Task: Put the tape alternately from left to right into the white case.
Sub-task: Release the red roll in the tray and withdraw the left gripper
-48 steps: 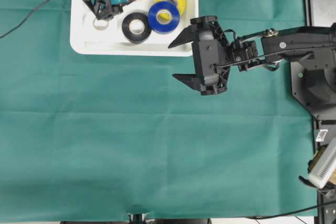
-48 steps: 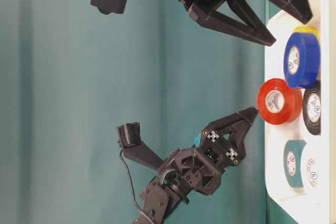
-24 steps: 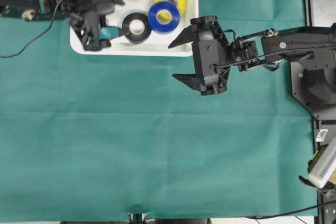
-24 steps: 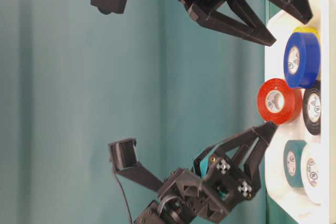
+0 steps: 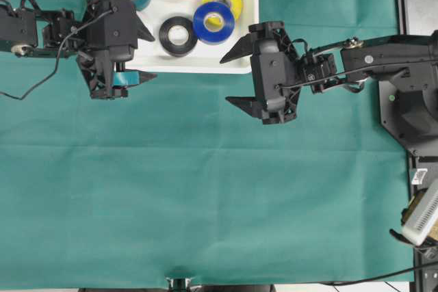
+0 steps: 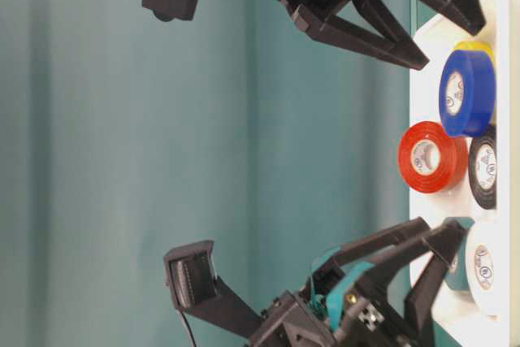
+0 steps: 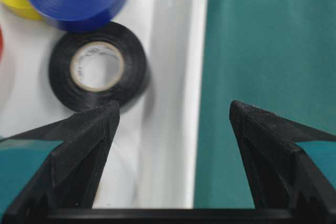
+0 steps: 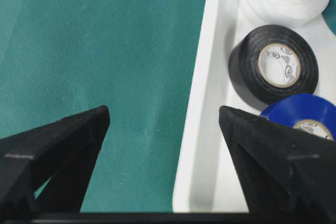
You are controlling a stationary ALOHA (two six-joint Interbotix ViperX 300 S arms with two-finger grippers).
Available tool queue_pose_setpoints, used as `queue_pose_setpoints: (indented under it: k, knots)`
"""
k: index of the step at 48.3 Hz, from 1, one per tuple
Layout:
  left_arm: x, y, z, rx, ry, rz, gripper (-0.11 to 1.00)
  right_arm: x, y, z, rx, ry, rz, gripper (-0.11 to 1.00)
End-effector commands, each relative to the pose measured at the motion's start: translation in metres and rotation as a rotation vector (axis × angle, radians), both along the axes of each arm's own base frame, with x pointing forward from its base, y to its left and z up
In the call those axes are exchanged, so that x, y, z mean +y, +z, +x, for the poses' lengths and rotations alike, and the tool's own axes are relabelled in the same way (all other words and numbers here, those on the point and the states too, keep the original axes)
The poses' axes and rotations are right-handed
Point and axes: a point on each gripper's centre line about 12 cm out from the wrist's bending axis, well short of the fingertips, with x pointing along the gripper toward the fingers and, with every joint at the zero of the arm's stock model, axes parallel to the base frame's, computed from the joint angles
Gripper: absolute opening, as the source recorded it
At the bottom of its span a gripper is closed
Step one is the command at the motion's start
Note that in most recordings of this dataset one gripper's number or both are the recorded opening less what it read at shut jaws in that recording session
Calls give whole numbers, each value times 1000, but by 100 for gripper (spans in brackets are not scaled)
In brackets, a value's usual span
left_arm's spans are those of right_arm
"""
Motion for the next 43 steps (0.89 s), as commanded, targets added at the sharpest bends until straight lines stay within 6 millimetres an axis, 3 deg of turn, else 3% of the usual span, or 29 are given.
queue_pose_setpoints:
  k: [1,24,43]
  knots:
    - [-3,11,1,-35,-9,7,85,1,7,2,-30,9,3,70]
    - [-16,16,-1,-50,-45,8,85,3,5,-1,-35,17,9,70]
    - [-45,23,-24,-66,-124,5,85,4,17,-28,-77,13,14,70]
